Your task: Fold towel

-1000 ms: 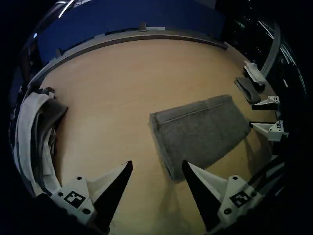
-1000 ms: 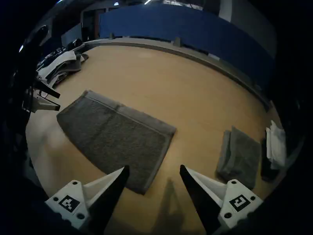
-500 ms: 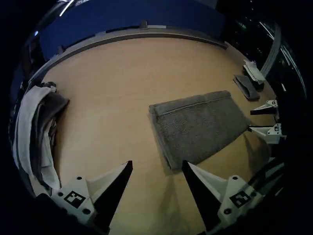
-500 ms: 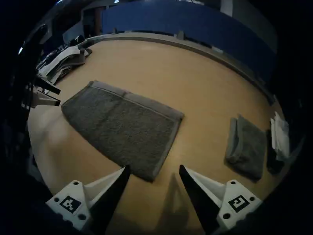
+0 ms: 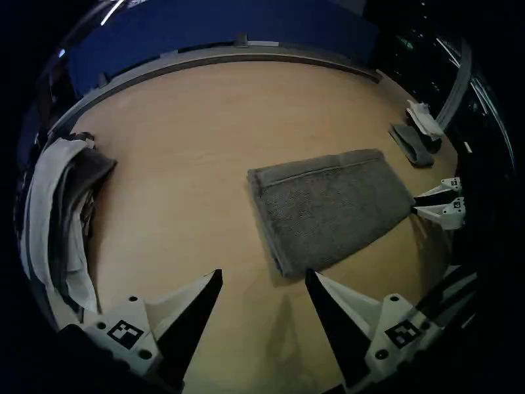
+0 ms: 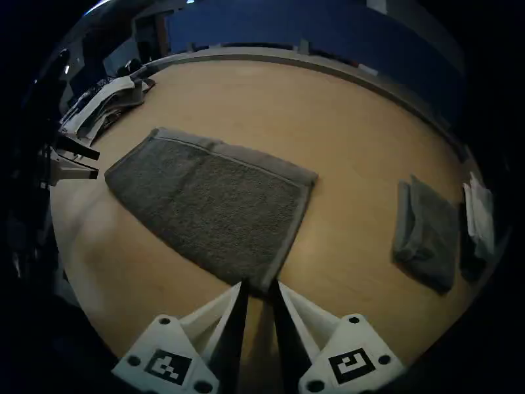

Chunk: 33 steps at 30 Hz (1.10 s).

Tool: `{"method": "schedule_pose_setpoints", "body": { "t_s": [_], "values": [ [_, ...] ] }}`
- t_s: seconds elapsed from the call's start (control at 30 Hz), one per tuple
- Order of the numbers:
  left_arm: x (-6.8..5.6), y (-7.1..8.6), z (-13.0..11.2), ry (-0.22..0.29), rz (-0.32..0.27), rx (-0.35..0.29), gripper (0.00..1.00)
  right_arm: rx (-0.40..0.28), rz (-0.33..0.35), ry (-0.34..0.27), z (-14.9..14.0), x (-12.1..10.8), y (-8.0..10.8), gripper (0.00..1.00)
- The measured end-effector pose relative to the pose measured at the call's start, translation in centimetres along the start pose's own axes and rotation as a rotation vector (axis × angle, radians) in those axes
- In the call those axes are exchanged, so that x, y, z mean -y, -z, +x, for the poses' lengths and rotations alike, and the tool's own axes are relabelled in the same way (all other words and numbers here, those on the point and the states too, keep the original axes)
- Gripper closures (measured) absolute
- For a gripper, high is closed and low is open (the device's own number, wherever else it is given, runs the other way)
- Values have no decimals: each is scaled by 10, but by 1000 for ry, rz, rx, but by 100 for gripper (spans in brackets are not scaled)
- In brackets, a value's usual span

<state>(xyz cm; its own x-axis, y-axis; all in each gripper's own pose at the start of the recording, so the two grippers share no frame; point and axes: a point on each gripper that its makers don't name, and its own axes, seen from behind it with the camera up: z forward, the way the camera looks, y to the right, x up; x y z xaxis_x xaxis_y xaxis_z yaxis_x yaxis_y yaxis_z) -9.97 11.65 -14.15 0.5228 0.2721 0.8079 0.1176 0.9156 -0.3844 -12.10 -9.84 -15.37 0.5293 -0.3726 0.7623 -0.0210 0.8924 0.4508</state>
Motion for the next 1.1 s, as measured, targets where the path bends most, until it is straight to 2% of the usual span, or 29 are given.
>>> {"method": "schedule_pose_setpoints", "body": {
  "t_s": [0.13,0.23,0.6,1.1],
  "values": [
    [1,0,1,0,0,0,6,6,8,-5,-1,0,1,92],
    [1,0,1,-1,2,0,6,5,10,-8,-1,0,2,96],
    [2,1,-2,1,-1,5,6,-12,18,-22,5,2,5,98],
    [5,8,-2,0,3,-2,6,-85,17,14,41,14,23,98]
  ]
}}
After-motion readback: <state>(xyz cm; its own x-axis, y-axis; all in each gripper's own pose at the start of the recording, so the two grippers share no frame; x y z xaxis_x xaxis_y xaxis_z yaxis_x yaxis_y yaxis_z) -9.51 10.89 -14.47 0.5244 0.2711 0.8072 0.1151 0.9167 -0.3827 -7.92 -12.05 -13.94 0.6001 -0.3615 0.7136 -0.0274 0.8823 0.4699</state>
